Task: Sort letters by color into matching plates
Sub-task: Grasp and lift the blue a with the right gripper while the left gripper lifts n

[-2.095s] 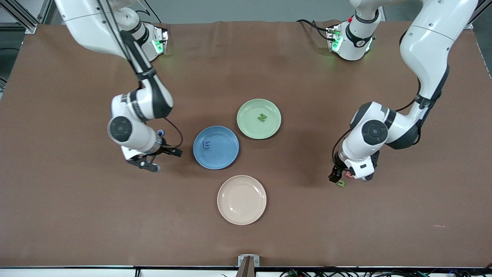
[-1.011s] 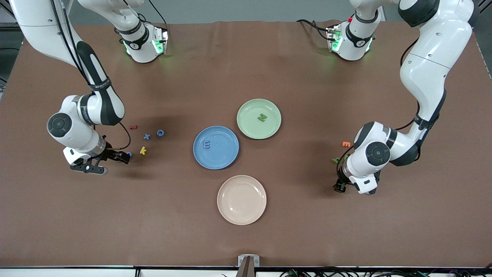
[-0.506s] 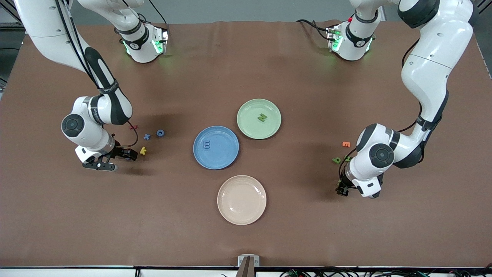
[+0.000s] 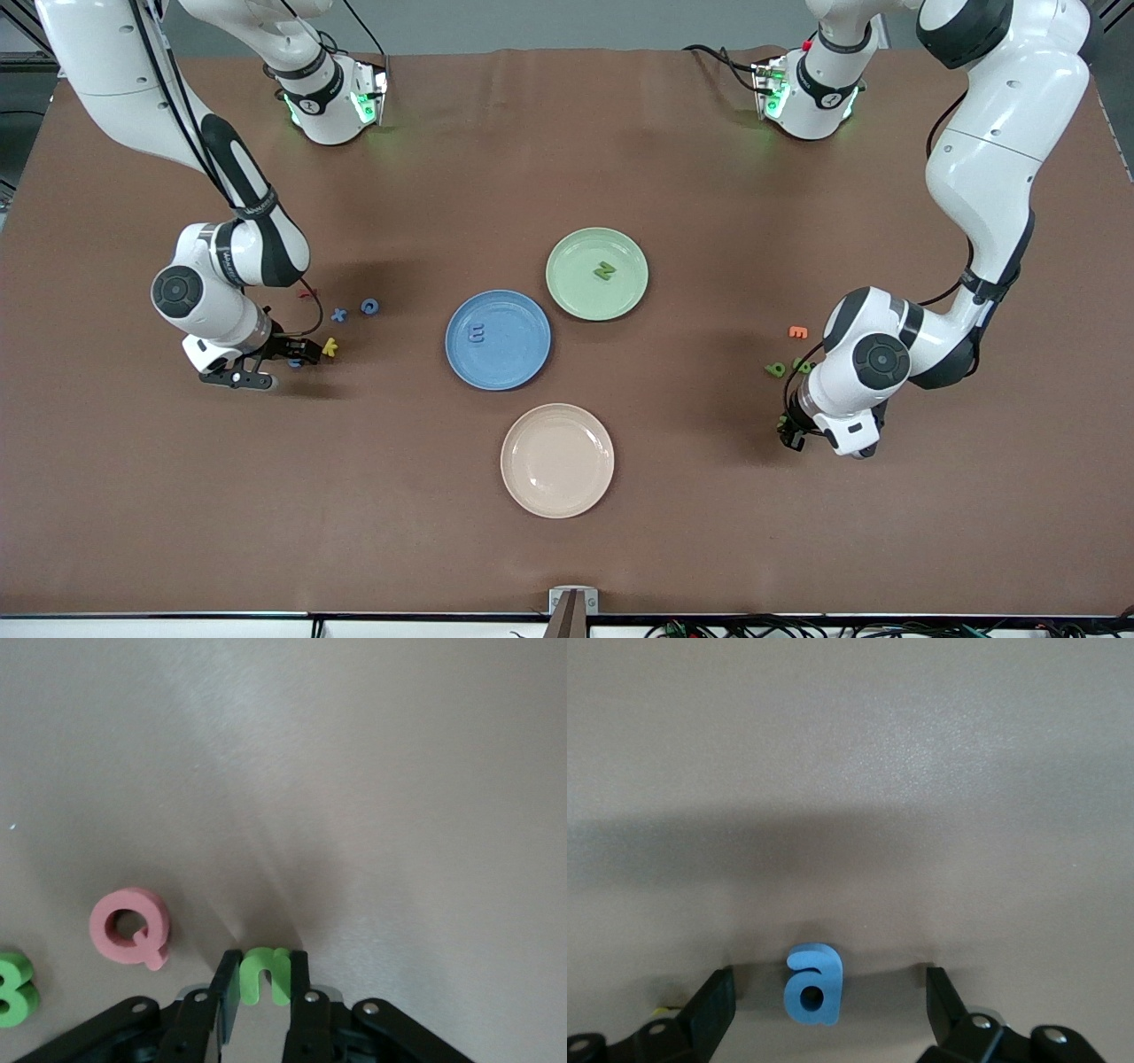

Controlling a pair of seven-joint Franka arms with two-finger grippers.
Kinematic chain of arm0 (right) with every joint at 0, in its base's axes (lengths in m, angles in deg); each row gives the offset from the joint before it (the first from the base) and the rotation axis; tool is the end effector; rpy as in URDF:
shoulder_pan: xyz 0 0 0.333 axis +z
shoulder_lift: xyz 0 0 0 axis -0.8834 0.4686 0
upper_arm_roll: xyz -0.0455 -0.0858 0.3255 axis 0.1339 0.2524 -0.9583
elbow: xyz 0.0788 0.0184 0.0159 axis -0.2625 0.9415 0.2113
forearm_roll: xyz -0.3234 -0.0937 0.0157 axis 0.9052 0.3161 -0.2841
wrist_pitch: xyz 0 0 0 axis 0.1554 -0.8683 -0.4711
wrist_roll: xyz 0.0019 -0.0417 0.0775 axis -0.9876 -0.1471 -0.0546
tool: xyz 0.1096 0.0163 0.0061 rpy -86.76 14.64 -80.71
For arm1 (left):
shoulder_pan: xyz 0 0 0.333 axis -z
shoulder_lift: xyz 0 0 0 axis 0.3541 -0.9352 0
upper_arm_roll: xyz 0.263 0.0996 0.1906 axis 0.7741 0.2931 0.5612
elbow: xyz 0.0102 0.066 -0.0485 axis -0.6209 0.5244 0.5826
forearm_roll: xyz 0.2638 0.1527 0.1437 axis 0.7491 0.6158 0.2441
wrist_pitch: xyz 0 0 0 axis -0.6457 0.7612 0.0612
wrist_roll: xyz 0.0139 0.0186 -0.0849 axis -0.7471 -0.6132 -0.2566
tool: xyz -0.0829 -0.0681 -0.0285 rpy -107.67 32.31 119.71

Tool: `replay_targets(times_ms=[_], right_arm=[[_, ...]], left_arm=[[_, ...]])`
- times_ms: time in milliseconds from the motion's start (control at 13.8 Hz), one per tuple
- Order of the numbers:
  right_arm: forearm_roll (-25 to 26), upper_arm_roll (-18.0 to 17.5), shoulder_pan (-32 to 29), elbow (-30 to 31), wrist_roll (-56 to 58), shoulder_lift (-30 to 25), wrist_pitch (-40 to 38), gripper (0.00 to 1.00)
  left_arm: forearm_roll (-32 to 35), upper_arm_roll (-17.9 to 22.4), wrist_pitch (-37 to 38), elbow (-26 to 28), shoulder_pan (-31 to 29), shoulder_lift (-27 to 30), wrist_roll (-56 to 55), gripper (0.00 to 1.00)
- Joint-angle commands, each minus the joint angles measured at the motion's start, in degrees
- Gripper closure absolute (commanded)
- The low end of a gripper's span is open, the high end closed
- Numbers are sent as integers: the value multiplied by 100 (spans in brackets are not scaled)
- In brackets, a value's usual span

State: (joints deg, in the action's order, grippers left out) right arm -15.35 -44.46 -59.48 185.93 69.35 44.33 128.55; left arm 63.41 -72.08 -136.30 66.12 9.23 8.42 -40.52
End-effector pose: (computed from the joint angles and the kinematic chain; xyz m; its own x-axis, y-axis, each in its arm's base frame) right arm 0.5438 -0.0048 0.2338 0.9939 -0.1096 -0.0129 -0.1090 -0.9933 0.0392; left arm 0.6611 -0.1195 0.2354 0.4343 0.9003 0.0289 0.8974 -0.4352 0.0729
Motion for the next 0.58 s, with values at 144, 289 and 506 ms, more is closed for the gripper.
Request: replay_targets(times_ms=[144, 289, 506], right_arm=[[-2, -60, -83, 46, 57, -22, 28, 26], [7, -60, -83, 46, 39, -22, 19, 36], [-2, -60, -83, 46, 13, -22, 2, 41]], left_arm=[[75, -192, 598, -582, 43, 95, 725, 100], [58, -473, 643, -714, 34, 182, 877, 100], [137, -878, 713, -732, 8, 340, 1025, 100]])
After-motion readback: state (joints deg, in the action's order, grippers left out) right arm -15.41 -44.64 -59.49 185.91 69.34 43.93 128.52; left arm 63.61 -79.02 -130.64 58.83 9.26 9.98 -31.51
